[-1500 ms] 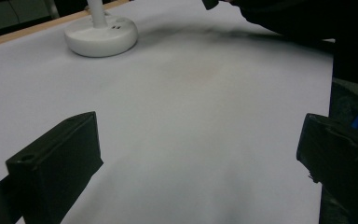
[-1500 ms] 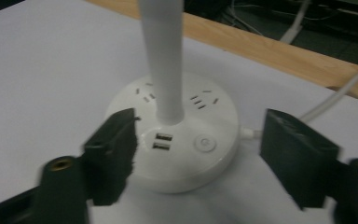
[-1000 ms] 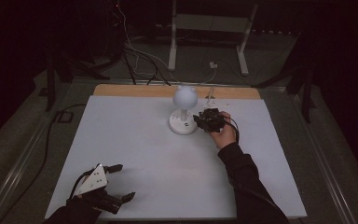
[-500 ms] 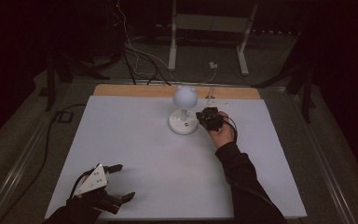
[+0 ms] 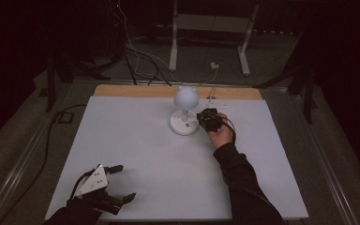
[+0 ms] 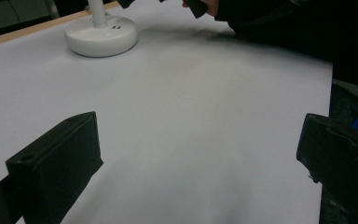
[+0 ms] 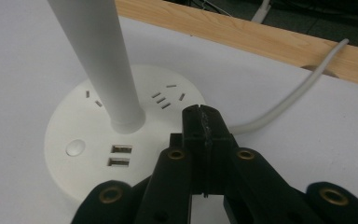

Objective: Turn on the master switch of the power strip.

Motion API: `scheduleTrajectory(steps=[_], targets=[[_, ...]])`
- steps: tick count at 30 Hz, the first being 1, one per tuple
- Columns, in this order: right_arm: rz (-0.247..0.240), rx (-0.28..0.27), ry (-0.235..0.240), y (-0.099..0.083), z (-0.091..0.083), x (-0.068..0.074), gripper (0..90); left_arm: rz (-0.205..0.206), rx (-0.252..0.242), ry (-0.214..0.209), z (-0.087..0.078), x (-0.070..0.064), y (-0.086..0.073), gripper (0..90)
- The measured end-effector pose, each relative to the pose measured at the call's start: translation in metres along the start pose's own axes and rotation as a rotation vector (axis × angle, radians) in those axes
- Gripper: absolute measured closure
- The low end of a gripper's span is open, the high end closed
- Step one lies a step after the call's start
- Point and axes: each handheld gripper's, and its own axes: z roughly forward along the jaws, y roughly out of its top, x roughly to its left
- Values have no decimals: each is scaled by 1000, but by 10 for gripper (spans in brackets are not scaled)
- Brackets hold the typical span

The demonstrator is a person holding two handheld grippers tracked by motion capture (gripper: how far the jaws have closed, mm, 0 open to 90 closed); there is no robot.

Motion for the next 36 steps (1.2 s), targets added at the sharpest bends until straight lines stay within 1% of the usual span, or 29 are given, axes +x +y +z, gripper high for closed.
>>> scheduleTrajectory(steps=[2,7,14,16,18,19,20,21,23,25,27,30,32,36], targets=[[-6,-1,-4,-1,2,1,900,2,-1,-1,0,0,0,2],[-4,2,15,-4,6,5,900,3,1,-2,0,0,0,3],[-4,6,18,-7,10,7,900,1,-1,-1,0,0,0,3],[2,3,37,-8,10,6,900,-1,0,-2,0,0,0,3],[-2,2,42,-8,11,8,900,-1,2,-3,0,0,0,3],[-3,1,42,-8,11,8,900,0,1,-3,0,0,0,3],[-10,0,29,-8,11,9,900,-1,0,-2,0,0,0,3],[-6,-1,27,-8,11,9,900,-2,0,-2,0,0,0,2],[4,-3,35,-8,12,9,900,-2,1,-2,0,0,0,3],[-1,-3,47,-8,12,9,900,-2,0,-3,0,0,0,3],[-11,-3,42,-8,12,11,900,-4,0,-3,0,0,0,3],[-12,-1,37,-8,12,12,900,-2,0,-4,0,0,0,3],[-8,-4,42,-9,12,11,900,-4,-1,-4,0,0,0,2],[-18,-6,33,-9,12,12,900,-2,0,-4,0,-1,0,3]])
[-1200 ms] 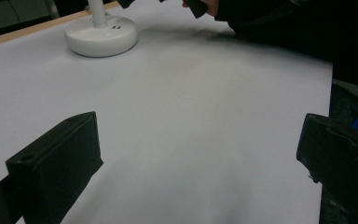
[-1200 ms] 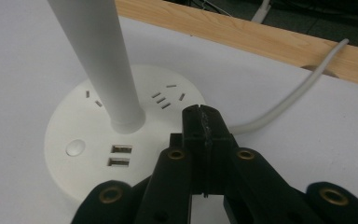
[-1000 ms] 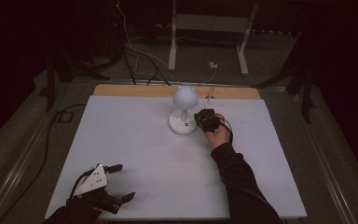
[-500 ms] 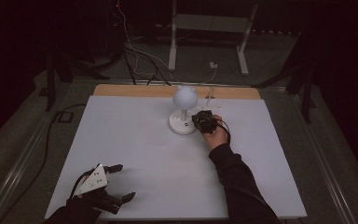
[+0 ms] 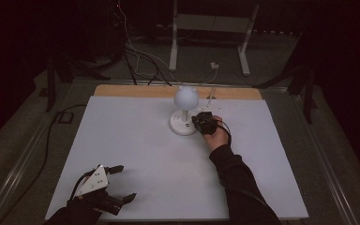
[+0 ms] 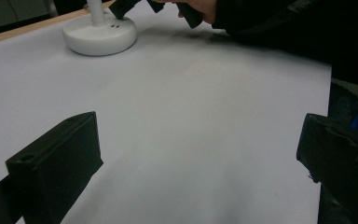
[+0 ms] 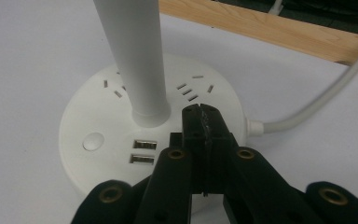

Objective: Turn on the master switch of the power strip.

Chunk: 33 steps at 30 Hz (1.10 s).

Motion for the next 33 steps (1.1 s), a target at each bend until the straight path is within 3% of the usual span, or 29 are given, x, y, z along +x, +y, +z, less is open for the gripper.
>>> scheduleTrajectory(steps=[18,22,33], targets=[[10,6,7,-1,1,-2,900,6,3,3,-1,-1,0,3],[35,-7,29,-3,1,-5,900,6,3,4,-1,-1,0,3],[0,-11,14,-4,2,-3,900,5,5,6,-1,-1,0,3]])
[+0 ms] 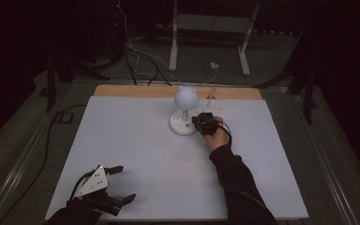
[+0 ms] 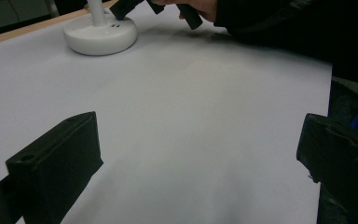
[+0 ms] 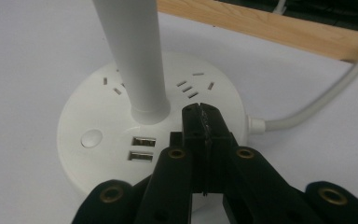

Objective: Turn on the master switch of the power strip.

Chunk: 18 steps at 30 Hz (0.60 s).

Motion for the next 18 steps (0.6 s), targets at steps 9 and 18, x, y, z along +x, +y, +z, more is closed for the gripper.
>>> scheduleTrajectory(steps=[9,18], targets=[[-52,13,-54,2,1,7,900,0,-5,-1,0,0,0,3],[-27,-1,-52,1,3,3,900,-3,-8,1,-1,1,0,3]])
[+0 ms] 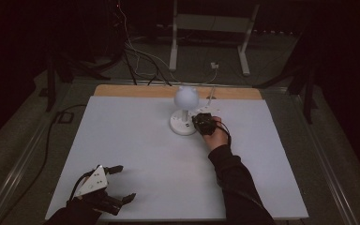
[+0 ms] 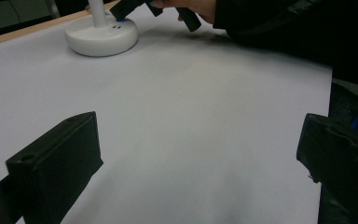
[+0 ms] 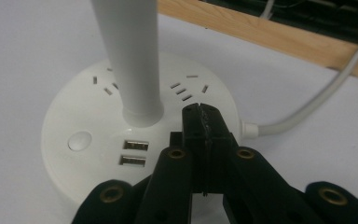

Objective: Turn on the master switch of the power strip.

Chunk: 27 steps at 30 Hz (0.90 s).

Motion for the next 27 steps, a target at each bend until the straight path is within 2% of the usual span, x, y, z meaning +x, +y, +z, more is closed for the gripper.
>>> scheduleTrajectory(steps=[2,4,6,7,9,12,17,21,27], targets=[[-14,8,-1,1,0,0,900,-4,-5,1,-1,0,0,2],[7,10,9,4,-1,-2,900,-3,-4,1,-1,1,0,2],[22,21,-15,8,-2,-4,900,-1,-3,0,-1,0,0,2],[40,13,1,9,-3,-6,900,-1,-5,-1,-1,0,0,2],[40,-7,3,11,-6,-9,885,1,-6,-1,-1,0,0,2],[54,-20,36,14,-11,-10,843,-2,-4,-1,-1,1,0,2],[60,-12,70,17,-15,-8,778,1,-2,1,-1,0,0,3],[63,-11,87,17,-19,-8,674,1,-2,3,-1,0,0,3],[47,-43,147,15,-27,-10,392,3,0,3,0,0,0,2]])
